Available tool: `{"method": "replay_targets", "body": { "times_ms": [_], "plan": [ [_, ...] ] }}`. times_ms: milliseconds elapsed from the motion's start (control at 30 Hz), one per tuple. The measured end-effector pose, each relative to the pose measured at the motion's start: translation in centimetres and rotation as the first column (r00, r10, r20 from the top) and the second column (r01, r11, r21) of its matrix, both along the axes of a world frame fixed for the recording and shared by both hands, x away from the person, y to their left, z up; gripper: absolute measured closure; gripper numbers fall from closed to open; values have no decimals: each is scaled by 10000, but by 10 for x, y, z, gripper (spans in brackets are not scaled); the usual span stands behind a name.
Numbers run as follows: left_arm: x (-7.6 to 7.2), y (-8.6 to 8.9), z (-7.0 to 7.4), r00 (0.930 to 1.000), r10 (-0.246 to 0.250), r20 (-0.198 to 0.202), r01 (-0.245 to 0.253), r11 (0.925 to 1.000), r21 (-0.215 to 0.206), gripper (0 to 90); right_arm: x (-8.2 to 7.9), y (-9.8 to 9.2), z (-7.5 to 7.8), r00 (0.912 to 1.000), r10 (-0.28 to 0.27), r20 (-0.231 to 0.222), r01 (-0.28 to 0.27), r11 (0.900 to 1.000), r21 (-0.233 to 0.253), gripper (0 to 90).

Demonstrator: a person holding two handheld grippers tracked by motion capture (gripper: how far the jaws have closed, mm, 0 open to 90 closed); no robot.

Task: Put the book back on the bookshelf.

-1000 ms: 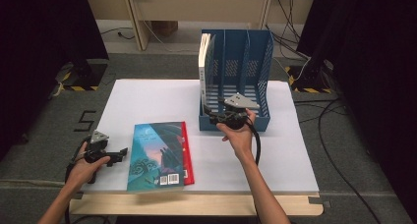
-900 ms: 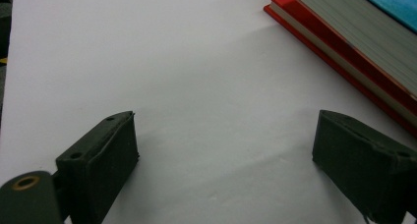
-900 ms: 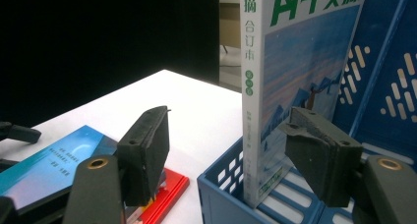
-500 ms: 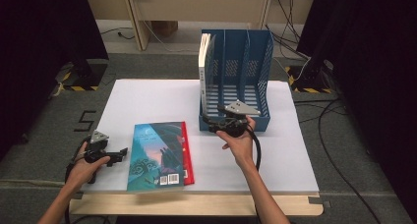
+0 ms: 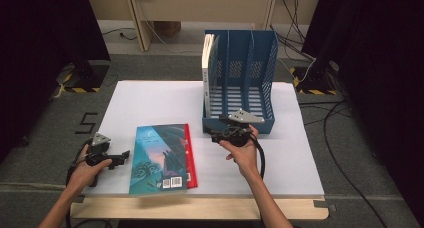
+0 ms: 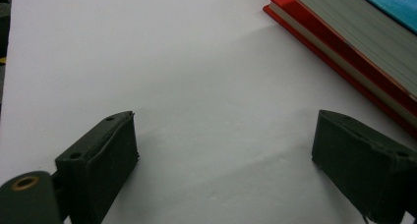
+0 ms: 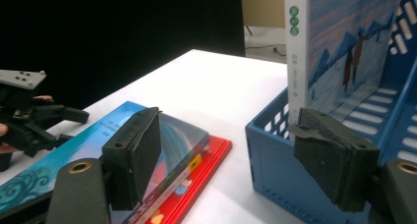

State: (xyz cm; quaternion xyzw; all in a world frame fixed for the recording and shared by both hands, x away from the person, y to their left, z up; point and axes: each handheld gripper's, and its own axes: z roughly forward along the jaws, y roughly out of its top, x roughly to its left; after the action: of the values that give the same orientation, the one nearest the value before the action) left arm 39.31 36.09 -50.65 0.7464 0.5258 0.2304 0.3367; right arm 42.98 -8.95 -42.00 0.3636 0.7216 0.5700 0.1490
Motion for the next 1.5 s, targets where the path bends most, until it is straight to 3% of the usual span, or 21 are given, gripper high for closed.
{"method": "replay_targets", "body": {
  "times_ms": [533, 1167, 1500],
  "plan": [
    [0, 0, 0, 10000, -26, 22, 26, 10000, 12, 97, -11, -2, -15, 9982, 232, -553, -222, 9996, 177, 220],
    [-12, 2, 5, 9995, -296, -94, 295, 9995, -108, 146, -20, -8, -26, 9956, 216, -911, -223, 9997, -68, 201],
    [-18, -4, 15, 9987, -442, 247, 460, 9960, -769, 147, -25, -4, -35, 9930, 357, -1122, -384, 9990, -214, 200]
  ]
}}
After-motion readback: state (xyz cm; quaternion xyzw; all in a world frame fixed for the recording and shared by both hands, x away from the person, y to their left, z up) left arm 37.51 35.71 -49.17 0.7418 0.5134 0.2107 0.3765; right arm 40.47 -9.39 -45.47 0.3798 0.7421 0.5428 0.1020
